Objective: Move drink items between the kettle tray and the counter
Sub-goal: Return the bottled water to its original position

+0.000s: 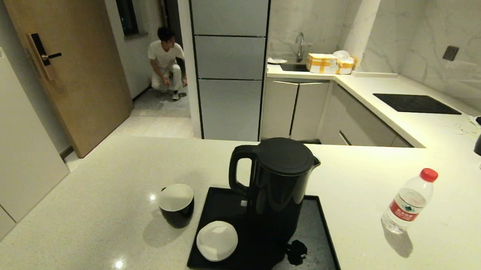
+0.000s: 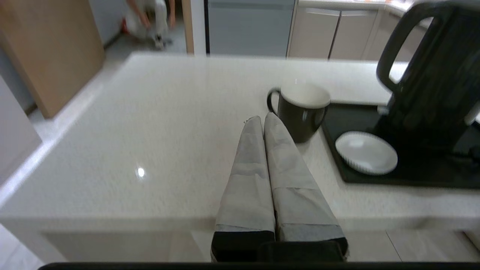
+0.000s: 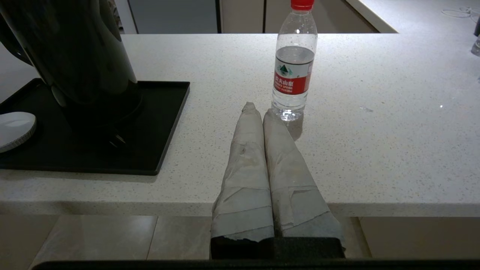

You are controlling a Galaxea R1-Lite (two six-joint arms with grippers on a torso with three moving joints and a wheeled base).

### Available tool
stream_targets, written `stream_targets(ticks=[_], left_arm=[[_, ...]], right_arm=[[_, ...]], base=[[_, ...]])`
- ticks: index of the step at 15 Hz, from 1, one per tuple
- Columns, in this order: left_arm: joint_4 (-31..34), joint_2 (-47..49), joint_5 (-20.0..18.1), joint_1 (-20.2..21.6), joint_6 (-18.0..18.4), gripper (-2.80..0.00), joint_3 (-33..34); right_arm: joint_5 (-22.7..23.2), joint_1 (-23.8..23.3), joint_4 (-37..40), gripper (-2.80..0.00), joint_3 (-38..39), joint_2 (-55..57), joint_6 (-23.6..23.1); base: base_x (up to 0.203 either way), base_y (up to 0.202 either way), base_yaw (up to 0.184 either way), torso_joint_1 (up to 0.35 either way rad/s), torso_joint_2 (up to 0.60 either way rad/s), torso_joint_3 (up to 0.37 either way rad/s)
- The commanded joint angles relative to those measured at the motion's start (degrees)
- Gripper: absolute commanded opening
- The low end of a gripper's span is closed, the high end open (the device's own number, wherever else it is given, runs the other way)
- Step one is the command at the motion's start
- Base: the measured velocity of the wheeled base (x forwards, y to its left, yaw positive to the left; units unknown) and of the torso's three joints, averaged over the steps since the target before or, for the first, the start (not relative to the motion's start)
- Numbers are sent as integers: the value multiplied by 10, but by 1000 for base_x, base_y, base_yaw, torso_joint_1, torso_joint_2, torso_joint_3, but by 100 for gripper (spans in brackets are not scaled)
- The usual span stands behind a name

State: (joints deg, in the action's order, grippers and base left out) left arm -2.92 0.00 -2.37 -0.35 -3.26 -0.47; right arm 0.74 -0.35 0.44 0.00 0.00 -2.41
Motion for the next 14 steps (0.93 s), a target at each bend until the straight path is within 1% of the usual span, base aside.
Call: stream_targets(ticks=[1, 2, 3, 5, 6, 7, 8, 9, 10, 11, 12, 14], left_arm=[[4, 0, 0, 0, -13, -280, 2], [4, 0, 2, 0, -19, -280, 2], [9, 0, 19, 0, -33, -280, 0], [13, 0, 25, 1, -62, -280, 0], [14, 0, 25, 1, -63, -280, -1], [15, 0, 25, 1, -50, -280, -3], [21, 1, 21, 0, -23, -280, -7], [48, 0, 20, 0, 14, -280, -16], [98, 0, 23, 1, 51, -280, -23], [112, 0, 23, 1, 68, -280, -27], [113, 0, 22, 0, 72, -280, -28], [111, -1, 16, 1, 67, -280, -30]], right_arm=[[0, 0, 0, -280, 1, 0, 0], [0, 0, 0, -280, 1, 0, 0], [0, 0, 0, -280, 1, 0, 0], [0, 0, 0, -280, 1, 0, 0], [0, 1, 0, -280, 1, 0, 0], [0, 0, 0, -280, 1, 0, 0], [0, 0, 0, -280, 1, 0, 0], [0, 0, 0, -280, 1, 0, 0], [0, 0, 0, -280, 1, 0, 0], [0, 0, 0, -280, 1, 0, 0], [0, 0, 0, -280, 1, 0, 0], [0, 0, 0, -280, 1, 0, 0]], base=[[0, 0, 0, 0, 0, 0], [0, 0, 0, 0, 0, 0], [0, 0, 0, 0, 0, 0], [0, 0, 0, 0, 0, 0], [0, 0, 0, 0, 0, 0], [0, 0, 0, 0, 0, 0], [0, 0, 0, 0, 0, 0], [0, 0, 0, 0, 0, 0], [0, 0, 0, 0, 0, 0], [0, 0, 0, 0, 0, 0], [0, 0, 0, 0, 0, 0], [0, 0, 0, 0, 0, 0]])
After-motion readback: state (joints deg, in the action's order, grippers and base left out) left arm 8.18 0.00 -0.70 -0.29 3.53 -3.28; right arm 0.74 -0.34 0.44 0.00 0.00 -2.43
